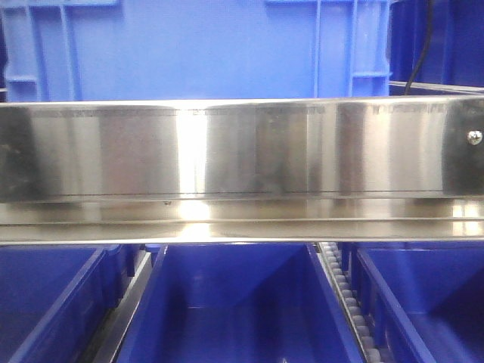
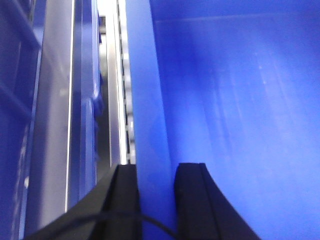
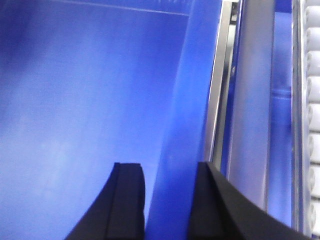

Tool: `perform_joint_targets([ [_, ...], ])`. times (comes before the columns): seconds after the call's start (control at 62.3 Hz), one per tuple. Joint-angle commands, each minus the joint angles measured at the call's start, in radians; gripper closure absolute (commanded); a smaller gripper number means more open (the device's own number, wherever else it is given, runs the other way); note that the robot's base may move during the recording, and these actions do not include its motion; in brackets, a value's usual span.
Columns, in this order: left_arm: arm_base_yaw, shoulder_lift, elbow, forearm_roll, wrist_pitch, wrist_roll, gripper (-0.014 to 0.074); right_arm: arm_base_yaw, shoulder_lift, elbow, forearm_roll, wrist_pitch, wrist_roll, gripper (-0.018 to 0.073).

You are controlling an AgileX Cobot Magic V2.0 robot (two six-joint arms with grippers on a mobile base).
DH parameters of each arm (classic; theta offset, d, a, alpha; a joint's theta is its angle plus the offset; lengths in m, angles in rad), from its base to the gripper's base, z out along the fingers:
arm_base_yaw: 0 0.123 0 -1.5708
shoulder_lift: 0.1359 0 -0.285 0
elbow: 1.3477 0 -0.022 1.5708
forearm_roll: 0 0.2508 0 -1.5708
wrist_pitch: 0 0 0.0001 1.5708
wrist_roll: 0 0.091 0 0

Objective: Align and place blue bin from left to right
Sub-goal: 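Lift the blue bin and pull it off the upper shelf toward the robot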

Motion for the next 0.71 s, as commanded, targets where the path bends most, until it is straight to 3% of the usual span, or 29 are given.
perform_joint_targets([
  [0.0,0.006,-0.080,-0.041,0.023,-0.022,0.003,0.0605,-0.006,-0.084,-0.031,-0.022,-0.046,-0.015,0.0627],
  [0.385,0.006,-0.241,-0.049,0.013,-0.003,0.003,0.0605,-0.004,-0.256,-0.031,-0.024,-0.046,-0.015,0.0627],
  [0.69,-0.093,-0.316,0.011,0.021,-0.003,-0.004,0.0605,0.034,-0.331,0.021,-0.026,-0.046,-0.027,0.0627],
])
